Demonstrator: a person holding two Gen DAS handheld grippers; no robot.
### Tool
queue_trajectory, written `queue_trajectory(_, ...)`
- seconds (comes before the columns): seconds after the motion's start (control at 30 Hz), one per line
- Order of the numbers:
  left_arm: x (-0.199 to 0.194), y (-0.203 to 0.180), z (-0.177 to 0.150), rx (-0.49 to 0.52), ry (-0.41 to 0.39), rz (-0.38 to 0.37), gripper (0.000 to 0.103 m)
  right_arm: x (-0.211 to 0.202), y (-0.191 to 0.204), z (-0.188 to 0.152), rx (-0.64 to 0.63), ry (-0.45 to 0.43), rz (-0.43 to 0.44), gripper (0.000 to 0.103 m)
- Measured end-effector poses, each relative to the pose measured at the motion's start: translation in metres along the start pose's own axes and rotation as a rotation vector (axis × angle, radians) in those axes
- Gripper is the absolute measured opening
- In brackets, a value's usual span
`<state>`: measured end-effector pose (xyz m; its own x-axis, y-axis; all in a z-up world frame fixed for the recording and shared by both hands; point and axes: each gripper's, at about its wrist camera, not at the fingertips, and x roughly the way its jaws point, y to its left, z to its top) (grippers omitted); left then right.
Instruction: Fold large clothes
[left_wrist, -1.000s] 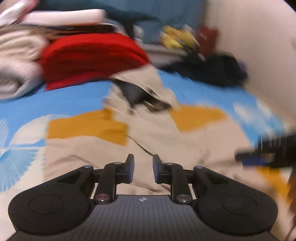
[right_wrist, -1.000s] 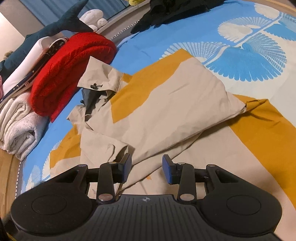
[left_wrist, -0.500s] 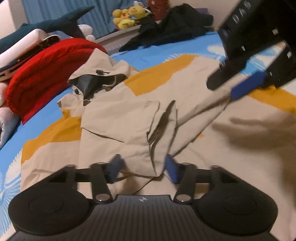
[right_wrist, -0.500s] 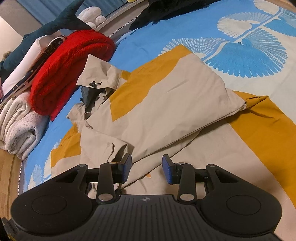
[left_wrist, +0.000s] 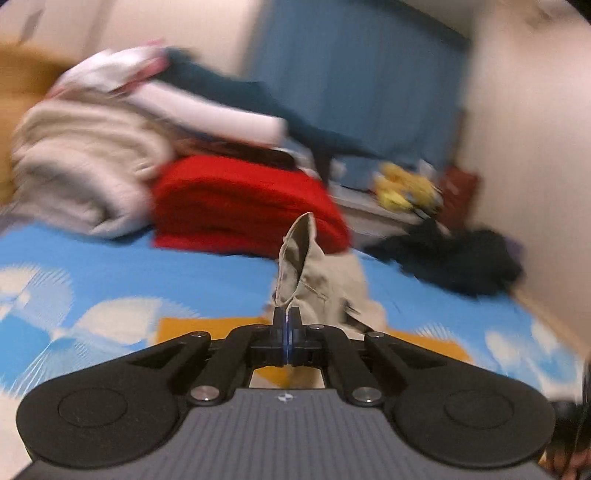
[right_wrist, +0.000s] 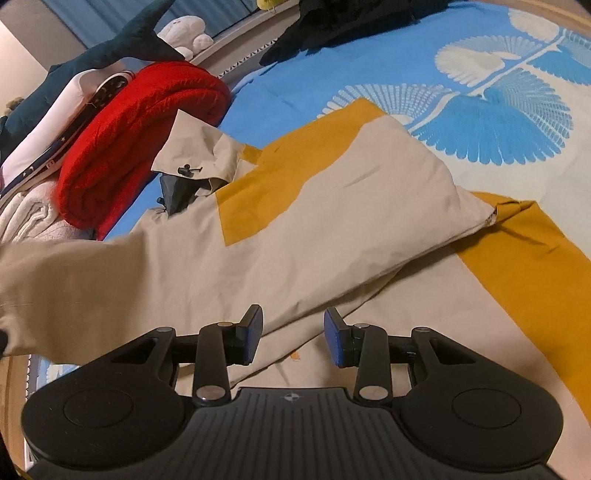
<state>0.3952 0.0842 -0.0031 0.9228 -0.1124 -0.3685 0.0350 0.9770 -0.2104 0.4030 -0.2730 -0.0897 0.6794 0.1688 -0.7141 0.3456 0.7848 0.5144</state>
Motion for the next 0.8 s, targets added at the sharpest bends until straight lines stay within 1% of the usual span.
queue_trajectory(0.03,0.005,0.014,0.0,-0.054,0.032,0.042,0.0,0.0,0.0,0.0,-0.001,-0.006,-0.006,0.038)
queue_trajectory(0.1,0.015,0.038,-0.003,-0.169,0.108,0.078,0.0,0.001,-0.001,-0.001,0.003,-0.01,-0.02,0.037)
queue_trajectory(0.13,0.021,0.049,-0.006,-0.225,0.156,0.098,0.003,0.002,-0.001,-0.001,0.008,-0.009,-0.025,0.037)
queue_trajectory(0.17,0.026,0.057,-0.008,-0.254,0.191,0.12,0.005,0.003,-0.002,-0.001,0.012,-0.008,-0.03,0.036)
queue_trajectory(0.2,0.03,0.064,-0.011,-0.278,0.219,0.132,0.011,0.004,-0.003,-0.001,0.014,-0.006,-0.033,0.036)
queue_trajectory(0.23,0.034,0.071,-0.012,-0.294,0.23,0.131,0.015,0.004,-0.003,-0.001,0.015,-0.006,-0.035,0.036)
queue_trajectory(0.27,0.04,0.077,-0.012,-0.307,0.247,0.128,0.016,0.004,-0.003,-0.001,0.015,-0.009,-0.037,0.036)
queue_trajectory(0.3,0.047,0.083,-0.013,-0.329,0.268,0.115,0.017,0.004,-0.003,-0.001,0.014,-0.012,-0.037,0.034)
queue_trajectory(0.37,0.064,0.1,-0.019,-0.416,0.329,0.065,0.022,0.003,-0.003,-0.001,0.012,-0.018,-0.031,0.027)
queue_trajectory(0.4,0.074,0.109,-0.025,-0.473,0.363,0.045,0.022,0.003,-0.004,-0.001,0.012,-0.02,-0.027,0.019)
queue_trajectory(0.43,0.082,0.118,-0.034,-0.539,0.401,0.03,0.022,0.003,-0.004,0.0,0.011,-0.019,-0.026,0.014)
queue_trajectory(0.5,0.098,0.13,-0.054,-0.638,0.484,0.008,0.022,0.003,-0.006,0.0,0.012,-0.018,-0.027,0.013)
queue_trajectory(0.53,0.104,0.134,-0.063,-0.674,0.507,0.011,0.027,0.003,-0.007,0.001,0.015,-0.016,-0.026,0.013)
queue_trajectory(0.57,0.109,0.139,-0.068,-0.695,0.514,0.024,0.032,0.004,-0.008,0.001,0.018,-0.014,-0.026,0.013)
queue_trajectory(0.6,0.11,0.141,-0.073,-0.708,0.517,0.04,0.043,0.004,-0.008,0.001,0.022,-0.01,-0.025,0.014)
queue_trajectory(0.63,0.113,0.143,-0.077,-0.714,0.515,0.048,0.05,0.005,-0.008,0.002,0.027,-0.005,-0.023,0.016)
queue_trajectory(0.67,0.117,0.144,-0.078,-0.717,0.511,0.045,0.051,0.006,-0.009,0.002,0.033,0.001,-0.019,0.017)
queue_trajectory(0.7,0.118,0.144,-0.079,-0.715,0.504,0.043,0.051,0.007,-0.009,0.003,0.035,0.004,-0.017,0.017)
queue_trajectory(0.77,0.116,0.142,-0.08,-0.707,0.473,0.038,0.047,0.009,-0.01,0.003,0.038,0.01,-0.019,0.017)
queue_trajectory(0.8,0.116,0.141,-0.078,-0.699,0.46,0.035,0.036,0.01,-0.01,0.002,0.044,0.013,-0.021,0.017)
